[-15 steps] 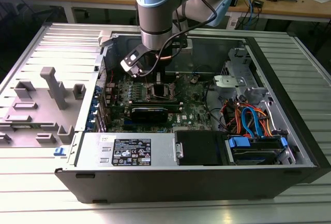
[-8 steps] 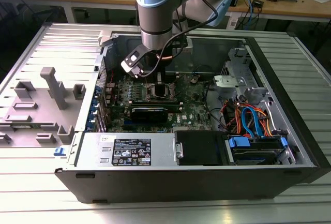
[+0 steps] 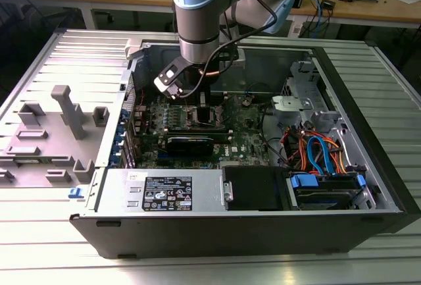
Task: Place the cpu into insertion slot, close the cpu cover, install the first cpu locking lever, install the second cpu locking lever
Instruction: 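Place the cpu into insertion slot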
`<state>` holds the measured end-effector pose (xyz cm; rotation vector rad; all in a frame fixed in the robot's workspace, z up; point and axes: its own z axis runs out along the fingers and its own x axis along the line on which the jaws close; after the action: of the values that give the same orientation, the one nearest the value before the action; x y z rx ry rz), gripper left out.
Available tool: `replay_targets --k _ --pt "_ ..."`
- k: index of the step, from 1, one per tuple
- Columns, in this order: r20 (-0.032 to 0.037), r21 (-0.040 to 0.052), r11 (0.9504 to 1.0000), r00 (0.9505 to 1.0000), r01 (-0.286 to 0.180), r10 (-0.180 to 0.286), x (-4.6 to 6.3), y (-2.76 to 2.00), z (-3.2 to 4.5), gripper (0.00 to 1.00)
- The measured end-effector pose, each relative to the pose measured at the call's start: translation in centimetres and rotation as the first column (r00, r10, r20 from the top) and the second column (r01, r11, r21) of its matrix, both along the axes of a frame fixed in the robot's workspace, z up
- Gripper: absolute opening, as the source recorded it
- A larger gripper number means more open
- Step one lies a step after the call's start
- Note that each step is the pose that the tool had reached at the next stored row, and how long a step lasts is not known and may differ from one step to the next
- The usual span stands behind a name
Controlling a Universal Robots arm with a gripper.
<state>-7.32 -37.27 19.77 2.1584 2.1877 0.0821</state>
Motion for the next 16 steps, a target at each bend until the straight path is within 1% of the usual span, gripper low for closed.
replay_targets --k 14,16 --pt "0.0004 -0.0022 1.0 1.0 0.003 -0.003 0.09 -0.01 -0.02 0.55" --pt "0.0 -0.0012 1.0 1.0 0.002 -0.002 0.09 0.0 -0.03 0.56"
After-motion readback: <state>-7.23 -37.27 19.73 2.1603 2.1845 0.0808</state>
